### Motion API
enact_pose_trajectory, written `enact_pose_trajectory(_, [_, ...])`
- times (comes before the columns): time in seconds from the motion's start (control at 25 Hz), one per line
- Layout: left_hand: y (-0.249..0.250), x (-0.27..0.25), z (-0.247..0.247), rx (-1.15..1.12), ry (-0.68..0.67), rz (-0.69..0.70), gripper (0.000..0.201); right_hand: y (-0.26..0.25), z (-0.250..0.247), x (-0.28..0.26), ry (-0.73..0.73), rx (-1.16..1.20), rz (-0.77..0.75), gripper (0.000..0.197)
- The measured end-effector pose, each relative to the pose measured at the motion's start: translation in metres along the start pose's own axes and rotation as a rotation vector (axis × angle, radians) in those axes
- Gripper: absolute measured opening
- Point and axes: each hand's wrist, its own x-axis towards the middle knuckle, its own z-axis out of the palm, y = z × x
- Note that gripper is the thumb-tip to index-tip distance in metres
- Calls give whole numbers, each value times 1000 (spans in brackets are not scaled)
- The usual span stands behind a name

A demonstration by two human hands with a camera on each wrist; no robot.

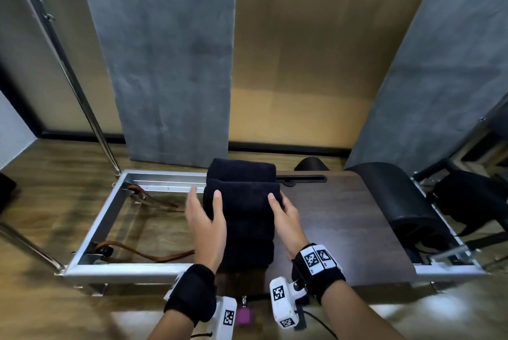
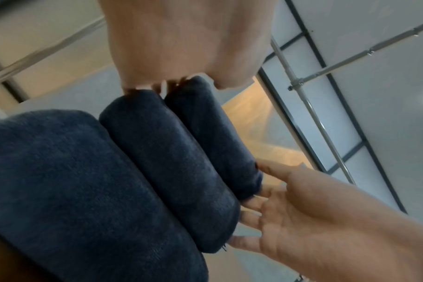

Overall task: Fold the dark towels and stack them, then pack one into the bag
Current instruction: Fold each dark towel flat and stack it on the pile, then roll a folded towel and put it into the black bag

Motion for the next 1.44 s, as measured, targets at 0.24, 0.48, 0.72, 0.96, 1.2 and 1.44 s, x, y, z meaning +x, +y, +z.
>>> enact_pose_trajectory(0.24, [37, -40, 48, 113, 157, 567, 15, -5, -68, -10, 51, -22, -7, 57])
enact_pose_trajectory(0.48, [45, -110, 170, 124, -610, 378, 16, -6, -194, -33, 66, -115, 17, 23])
enact_pose_trajectory(0.72, [53, -197, 313, 167, -859, 223, 21, 15, -352, -60, 47, -213, 135, 26])
enact_pose_trajectory(0.96, [70, -287, 452, 195, -996, 116, 21, 41, -509, -69, 163, -148, 183, 26])
enact_pose_trajectory(1.2, [76, -339, 545, 216, -1105, 64, 22, 57, -616, -69, 239, -19, 214, 21])
enact_pose_trajectory(1.44, [70, -353, 639, 202, -1180, 30, 20, 60, -699, -33, 311, 17, 256, 20])
